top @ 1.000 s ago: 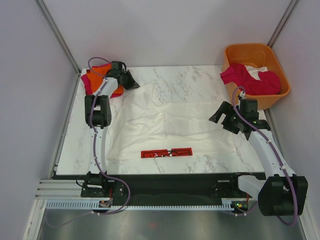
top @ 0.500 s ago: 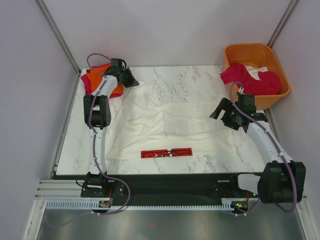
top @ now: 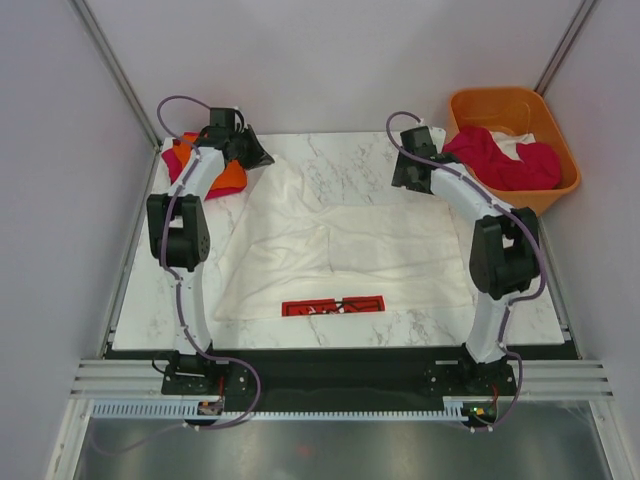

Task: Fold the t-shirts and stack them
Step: Fold the tshirt

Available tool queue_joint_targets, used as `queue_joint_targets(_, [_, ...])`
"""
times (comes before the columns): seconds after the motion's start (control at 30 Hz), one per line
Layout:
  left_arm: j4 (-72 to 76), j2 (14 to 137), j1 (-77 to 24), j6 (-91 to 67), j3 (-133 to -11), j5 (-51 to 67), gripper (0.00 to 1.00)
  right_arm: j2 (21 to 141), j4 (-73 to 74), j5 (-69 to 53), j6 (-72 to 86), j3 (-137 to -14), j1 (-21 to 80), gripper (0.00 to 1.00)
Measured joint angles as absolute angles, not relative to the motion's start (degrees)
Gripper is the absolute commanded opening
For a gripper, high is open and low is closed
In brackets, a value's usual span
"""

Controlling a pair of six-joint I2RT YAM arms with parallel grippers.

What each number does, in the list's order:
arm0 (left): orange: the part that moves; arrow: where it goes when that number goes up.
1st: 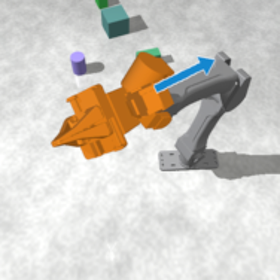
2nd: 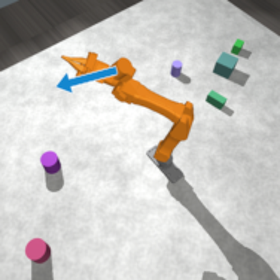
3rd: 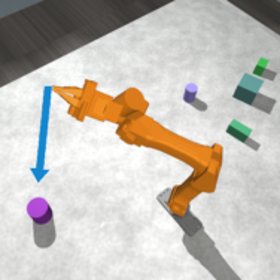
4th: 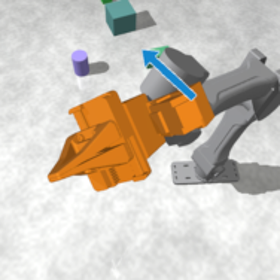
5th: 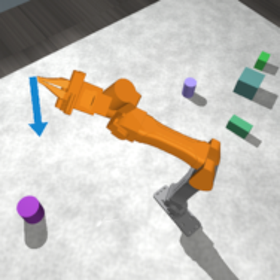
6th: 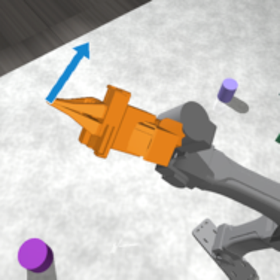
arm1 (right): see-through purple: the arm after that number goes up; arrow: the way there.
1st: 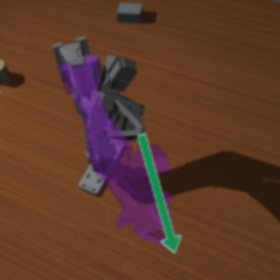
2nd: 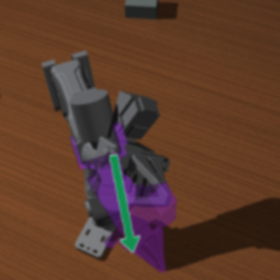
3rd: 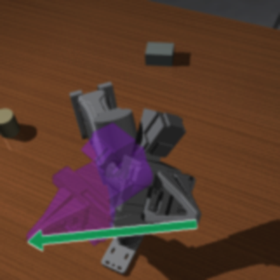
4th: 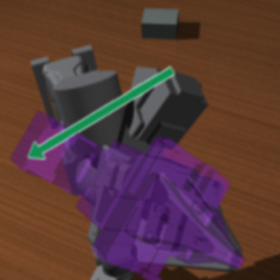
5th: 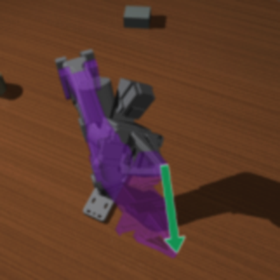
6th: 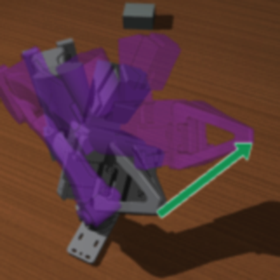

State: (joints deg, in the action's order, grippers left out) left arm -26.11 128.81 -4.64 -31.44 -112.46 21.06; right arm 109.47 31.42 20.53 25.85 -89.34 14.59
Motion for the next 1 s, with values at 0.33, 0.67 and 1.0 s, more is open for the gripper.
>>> queue_joint_targets(0.33, [-26.22,126.34,-4.64,-31.48,-106.74,21.3,0.02,119.48,32.23,32.6,30.04,-91.31,11.2,0.76])
queue_joint_targets(0.67, [-26.04,123.35,-4.64,-31.48,-104.53,21.56,0.02,123.39,29.91,34.22,33.04,-89.84,9.63,0.49])
queue_joint_targets(1.0, [-25.98,123.28,-4.64,-31.48,-103.88,21.54,0.02,123.22,26.24,33.06,33.17,-88.09,9.41,0.0])
